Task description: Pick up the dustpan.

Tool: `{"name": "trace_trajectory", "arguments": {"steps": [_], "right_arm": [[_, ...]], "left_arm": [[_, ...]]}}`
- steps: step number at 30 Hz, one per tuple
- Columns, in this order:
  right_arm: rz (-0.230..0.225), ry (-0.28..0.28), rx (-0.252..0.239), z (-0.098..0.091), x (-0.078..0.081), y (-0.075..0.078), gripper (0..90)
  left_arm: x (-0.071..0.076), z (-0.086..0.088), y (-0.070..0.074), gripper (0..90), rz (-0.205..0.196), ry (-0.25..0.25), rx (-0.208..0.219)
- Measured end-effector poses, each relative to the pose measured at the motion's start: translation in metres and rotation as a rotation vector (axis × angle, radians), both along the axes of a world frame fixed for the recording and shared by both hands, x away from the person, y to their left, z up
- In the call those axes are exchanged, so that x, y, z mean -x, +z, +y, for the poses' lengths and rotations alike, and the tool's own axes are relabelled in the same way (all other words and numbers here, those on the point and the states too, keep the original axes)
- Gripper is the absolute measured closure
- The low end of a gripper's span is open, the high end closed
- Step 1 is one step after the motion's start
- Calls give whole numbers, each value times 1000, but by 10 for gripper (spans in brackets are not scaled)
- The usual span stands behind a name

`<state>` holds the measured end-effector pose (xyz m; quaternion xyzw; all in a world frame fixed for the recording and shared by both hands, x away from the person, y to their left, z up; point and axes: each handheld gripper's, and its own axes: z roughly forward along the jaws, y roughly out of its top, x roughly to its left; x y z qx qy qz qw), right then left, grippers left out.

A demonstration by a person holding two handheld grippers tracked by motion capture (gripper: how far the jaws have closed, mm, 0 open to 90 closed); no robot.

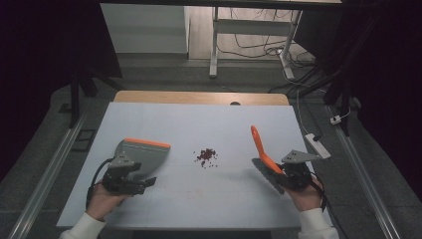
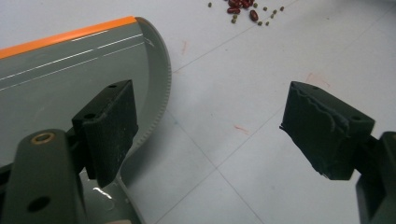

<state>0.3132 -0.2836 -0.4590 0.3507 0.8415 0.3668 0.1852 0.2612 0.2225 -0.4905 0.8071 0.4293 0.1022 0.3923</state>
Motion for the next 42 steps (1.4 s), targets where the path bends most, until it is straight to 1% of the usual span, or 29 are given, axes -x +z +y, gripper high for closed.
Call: {"name": "trace_trajectory", "arguments": {"steps": [15, 27, 32, 33, 34, 35, 38, 41, 42], "right_arm": [[-2, 4, 9, 3, 0, 0, 699], [-1, 4, 9, 4, 0, 0, 699], [3, 1, 9, 3, -1, -1, 699], [3, 1, 9, 3, -1, -1, 699], [1, -1, 5, 2, -1, 0, 699], [0, -1, 0, 1, -1, 0, 699], [-1, 0, -4, 0, -2, 1, 699], [-2, 1, -8, 0, -2, 2, 699], [-2, 8, -9, 0, -1, 2, 699]], "left_arm": [[0, -2, -2, 183, 15, -6, -15], [0, -3, 0, 183, 13, -10, -27], [0, 0, 4, 183, 13, 14, -28], [0, 0, 5, 183, 13, 23, -35], [-1, 0, 7, 183, 8, 41, -51], [-1, 0, 7, 182, 8, 41, -51], [-1, 1, 12, 181, 16, 63, -47], [0, 3, 20, 179, 13, 84, -63], [1, 3, 22, 178, 14, 90, -60]]}}
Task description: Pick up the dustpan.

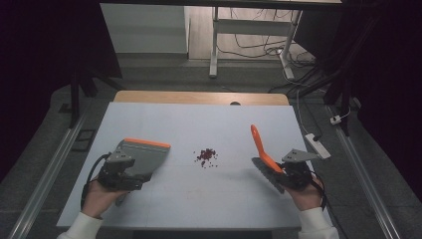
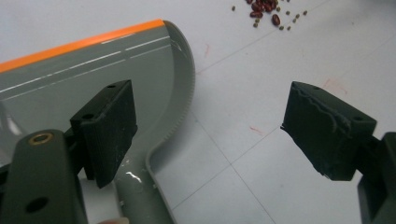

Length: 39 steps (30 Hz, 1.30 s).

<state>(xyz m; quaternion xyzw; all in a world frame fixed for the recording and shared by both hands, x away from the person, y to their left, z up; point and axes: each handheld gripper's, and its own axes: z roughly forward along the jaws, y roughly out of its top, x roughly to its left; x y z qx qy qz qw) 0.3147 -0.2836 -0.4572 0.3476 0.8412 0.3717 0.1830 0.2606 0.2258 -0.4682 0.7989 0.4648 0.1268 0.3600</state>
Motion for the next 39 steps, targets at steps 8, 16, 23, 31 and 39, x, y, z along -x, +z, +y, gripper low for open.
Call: {"name": "trace_trajectory", "arguments": {"steps": [8, 16, 23, 31, 39], "right_arm": [[-6, -1, 14, 1, 1, 1, 699], [-7, -4, 22, 1, 1, 1, 699], [1, 2, 29, 3, 1, -1, 699], [-3, 1, 30, 3, 2, 0, 699], [0, 2, 38, 4, 1, -2, 699]], "left_arm": [[9, 18, 7, 177, 4, 52, -53], [11, 37, 8, 190, 50, 94, -89], [9, 43, 5, 206, 136, 150, -118], [-5, 41, -20, 184, 275, 202, -103], [-11, 35, -31, 167, 309, 197, -101]]}}
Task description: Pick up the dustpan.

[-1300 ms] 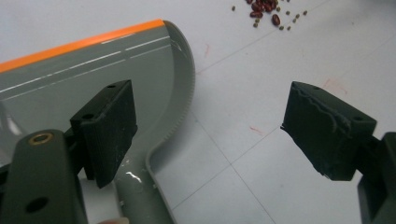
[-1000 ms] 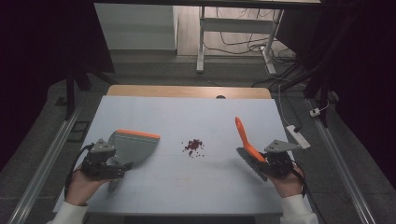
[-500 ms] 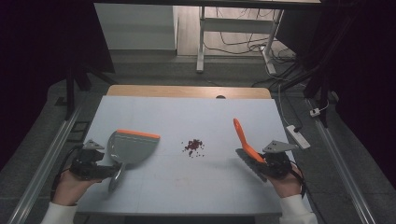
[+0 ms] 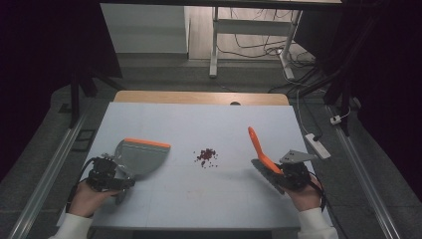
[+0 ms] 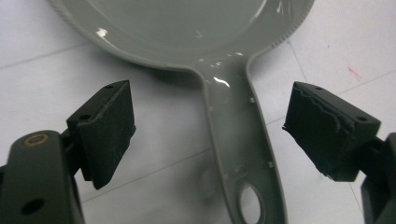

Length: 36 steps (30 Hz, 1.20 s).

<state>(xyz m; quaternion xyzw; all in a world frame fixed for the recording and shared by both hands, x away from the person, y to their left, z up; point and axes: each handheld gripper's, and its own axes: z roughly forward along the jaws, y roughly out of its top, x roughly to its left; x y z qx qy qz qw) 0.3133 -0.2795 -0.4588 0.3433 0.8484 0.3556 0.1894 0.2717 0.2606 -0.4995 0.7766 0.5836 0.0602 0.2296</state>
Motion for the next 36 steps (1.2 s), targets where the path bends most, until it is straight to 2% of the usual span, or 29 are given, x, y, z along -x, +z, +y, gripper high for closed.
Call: {"name": "trace_trajectory", "arguments": {"steps": [4, 7, 9, 15, 20, 26, 36], "right_arm": [[-4, 3, 2, 0, 0, 0, 699], [1, 4, 4, 1, -1, -1, 699], [3, 1, 8, 1, -1, -1, 699], [2, 0, 9, 1, -1, -1, 699], [4, -3, 10, 1, -1, -2, 699], [0, -4, 6, 1, -1, -1, 699], [1, -4, 10, 0, -1, -1, 699]], "left_arm": [[-3, -7, -7, 174, 15, -15, 0], [-6, -12, -10, 207, 23, 18, -18], [-7, -14, -13, 224, 28, 18, -20], [-9, -13, -15, 309, 20, 42, 8], [-10, -9, -16, 365, 5, 57, 53], [-12, -8, -20, 423, 6, 71, 82], [-12, -5, -22, 589, 16, 85, 118]]}}
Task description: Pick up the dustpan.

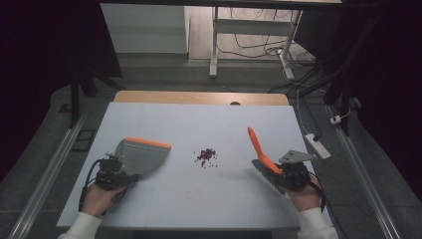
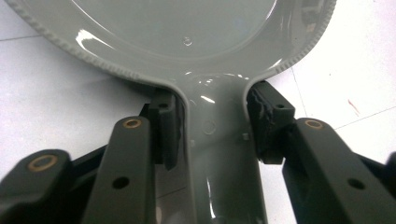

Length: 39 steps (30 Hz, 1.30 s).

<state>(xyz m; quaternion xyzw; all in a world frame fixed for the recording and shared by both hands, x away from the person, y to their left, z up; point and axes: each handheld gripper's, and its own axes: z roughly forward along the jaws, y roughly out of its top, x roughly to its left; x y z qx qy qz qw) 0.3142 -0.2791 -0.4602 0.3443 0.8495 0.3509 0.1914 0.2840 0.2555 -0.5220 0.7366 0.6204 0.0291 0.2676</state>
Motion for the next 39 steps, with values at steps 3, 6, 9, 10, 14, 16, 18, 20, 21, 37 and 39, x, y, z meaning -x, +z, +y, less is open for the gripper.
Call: {"name": "trace_trajectory", "arguments": {"steps": [3, 6, 9, 10, 14, 16, 18, 20, 21, 37, 39], "right_arm": [[0, 0, 2, 0, 0, 0, 699], [-1, 0, 2, 0, 0, 0, 699], [-3, 1, 1, 0, 0, 1, 699], [-2, 0, 1, 0, 0, 1, 699], [-5, -1, -2, -1, 1, 1, 699], [-6, -3, -4, 0, 1, 1, 699], [-7, -3, -4, -1, 1, 2, 699], [-7, -3, -5, -1, 1, 2, 699], [-7, -3, -5, -1, 1, 2, 699], [-15, 0, -2, 1, 1, 2, 699], [-15, -2, 0, 0, 1, 2, 699]], "left_arm": [[0, 1, 0, 599, -1, 4, 5], [0, 2, 0, 608, -3, 4, 4], [1, 3, 0, 612, -10, 4, 6], [1, 4, 0, 613, -11, 2, 8], [2, 5, -1, 613, -22, -2, 15], [2, 6, 0, 614, -28, -1, 13], [3, 7, 0, 614, -33, -2, 14], [3, 8, 0, 614, -40, 1, 12], [3, 9, 0, 614, -43, 0, 14], [8, 22, 7, 615, -176, -13, 114], [9, 23, 9, 615, -195, -17, 129]]}}
